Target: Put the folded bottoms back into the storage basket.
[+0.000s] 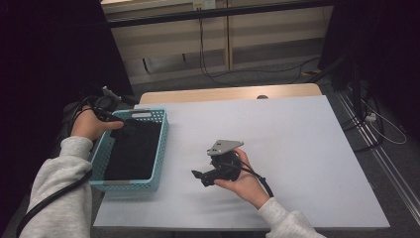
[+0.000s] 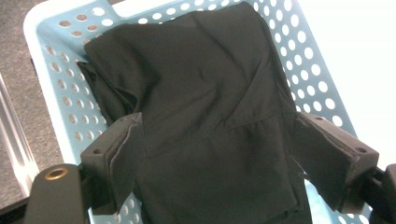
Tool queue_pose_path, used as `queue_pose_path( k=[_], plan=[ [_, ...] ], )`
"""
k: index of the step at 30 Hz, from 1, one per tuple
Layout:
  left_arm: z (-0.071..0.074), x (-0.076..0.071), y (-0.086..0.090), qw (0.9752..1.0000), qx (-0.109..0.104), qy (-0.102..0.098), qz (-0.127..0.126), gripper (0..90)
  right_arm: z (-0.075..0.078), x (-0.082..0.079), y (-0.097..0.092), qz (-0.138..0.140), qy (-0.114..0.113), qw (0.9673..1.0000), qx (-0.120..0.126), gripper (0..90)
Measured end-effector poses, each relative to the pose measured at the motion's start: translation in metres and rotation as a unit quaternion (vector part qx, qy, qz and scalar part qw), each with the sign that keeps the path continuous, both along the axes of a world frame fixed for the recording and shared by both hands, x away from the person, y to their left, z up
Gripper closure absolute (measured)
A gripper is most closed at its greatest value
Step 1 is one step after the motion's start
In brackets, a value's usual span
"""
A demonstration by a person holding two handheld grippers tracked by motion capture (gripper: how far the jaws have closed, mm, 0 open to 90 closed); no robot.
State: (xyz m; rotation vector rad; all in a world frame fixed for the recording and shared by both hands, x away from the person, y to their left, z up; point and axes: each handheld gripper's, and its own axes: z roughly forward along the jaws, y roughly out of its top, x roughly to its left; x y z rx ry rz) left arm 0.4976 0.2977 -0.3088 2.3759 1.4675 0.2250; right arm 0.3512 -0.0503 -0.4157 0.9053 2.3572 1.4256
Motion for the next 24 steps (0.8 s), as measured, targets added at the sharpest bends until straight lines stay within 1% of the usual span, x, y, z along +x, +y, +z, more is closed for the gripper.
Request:
queue_pose_path(
  k=[2,5,8,9,10,11,12,13,15,17,19,21,22,24],
  plan=[
    [-0.003,-0.001,0.000,1.0000,-0.003,0.004,0.004,19.0,-0.001,-0.001,-0.004,-0.004,0.004,1.0000,-0.001,13.7],
    [-0.008,-0.001,0.001,1.0000,-0.003,-0.004,0.003,24.2,-0.003,-0.004,-0.010,-0.006,0.006,1.0000,-0.005,13.3],
    [-0.014,-0.003,0.002,0.9999,-0.003,-0.015,0.004,35.9,-0.004,-0.007,-0.015,-0.007,0.008,0.9999,-0.001,13.3],
    [-0.016,-0.003,0.002,0.9998,-0.004,-0.016,0.004,43.1,-0.005,-0.008,-0.017,-0.006,0.008,0.9999,-0.005,13.3],
    [-0.019,-0.004,0.003,0.9998,-0.011,-0.017,0.008,47.9,-0.006,-0.009,-0.019,-0.006,0.007,0.9999,-0.007,13.3],
    [-0.022,-0.004,0.005,0.9997,-0.014,-0.018,0.009,50.7,-0.006,-0.009,-0.020,-0.007,0.009,0.9999,-0.008,13.3],
    [-0.026,-0.004,0.005,0.9996,-0.017,-0.017,0.013,56.3,-0.007,-0.010,-0.022,-0.009,0.009,0.9999,-0.009,13.3],
    [-0.030,-0.004,0.006,0.9997,-0.015,-0.014,0.012,59.9,-0.008,-0.010,-0.024,-0.011,0.010,0.9999,-0.008,13.3],
    [-0.039,-0.004,0.009,0.9998,-0.009,-0.008,0.018,66.9,-0.009,-0.010,-0.027,-0.015,0.012,0.9998,-0.006,13.3],
    [-0.047,-0.003,0.011,0.9997,-0.013,-0.006,0.022,73.8,-0.009,-0.011,-0.030,-0.018,0.012,0.9997,-0.006,13.4],
    [-0.056,-0.002,0.013,0.9995,-0.008,-0.004,0.029,80.5,-0.009,-0.011,-0.032,-0.017,0.011,0.9998,-0.007,13.3],
    [-0.066,-0.001,0.016,0.9993,-0.006,-0.003,0.037,83.3,-0.009,-0.011,-0.033,-0.018,0.012,0.9998,-0.004,13.3],
    [-0.070,0.000,0.016,0.9992,-0.005,0.001,0.041,84.7,-0.009,-0.011,-0.033,-0.018,0.012,0.9997,-0.005,13.3],
    [-0.079,0.001,0.016,0.9991,0.001,-0.001,0.042,85.9,-0.010,-0.011,-0.034,-0.020,0.012,0.9997,-0.004,13.3]
  ],
)
